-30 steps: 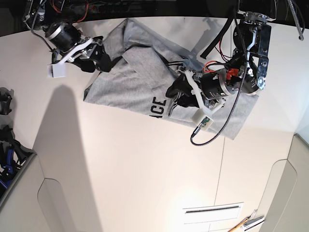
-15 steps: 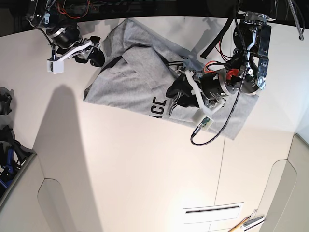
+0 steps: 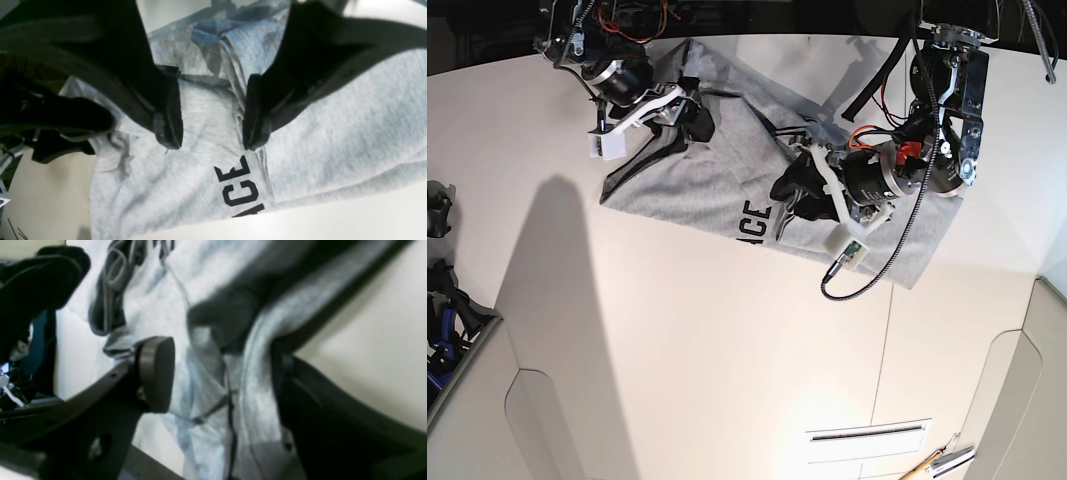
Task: Fold the T-shirt properly
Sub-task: 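Hold the strip with the left gripper and grasp its other end with the right gripper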
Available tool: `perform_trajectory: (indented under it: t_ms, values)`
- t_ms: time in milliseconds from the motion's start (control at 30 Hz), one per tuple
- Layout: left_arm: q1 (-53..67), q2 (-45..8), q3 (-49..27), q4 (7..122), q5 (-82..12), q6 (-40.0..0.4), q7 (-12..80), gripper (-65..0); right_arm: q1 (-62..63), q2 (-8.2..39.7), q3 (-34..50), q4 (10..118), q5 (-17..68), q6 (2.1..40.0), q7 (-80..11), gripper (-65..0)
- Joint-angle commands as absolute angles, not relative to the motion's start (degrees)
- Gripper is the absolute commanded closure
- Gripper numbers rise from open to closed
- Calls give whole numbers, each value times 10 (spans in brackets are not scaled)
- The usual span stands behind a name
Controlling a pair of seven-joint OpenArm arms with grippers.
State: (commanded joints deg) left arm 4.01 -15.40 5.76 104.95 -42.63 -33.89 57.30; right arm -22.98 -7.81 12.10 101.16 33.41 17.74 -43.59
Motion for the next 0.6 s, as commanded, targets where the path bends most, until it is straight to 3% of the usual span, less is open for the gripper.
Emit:
perform_trajectory:
  t_ms: [267,433,600]
  values:
    - [40,-154,58,1049,-427,-339,573,-327,-218,-78,119,1008,334,178,-426,-382]
    - [40,-154,58,1049,-437,-339,572,-327,-189,-78,119,945,321,178,-424,-370]
    - [39,-154,52,1049,-440,-339,572,-327,-178,-78,119,928,304,191,-427,-28]
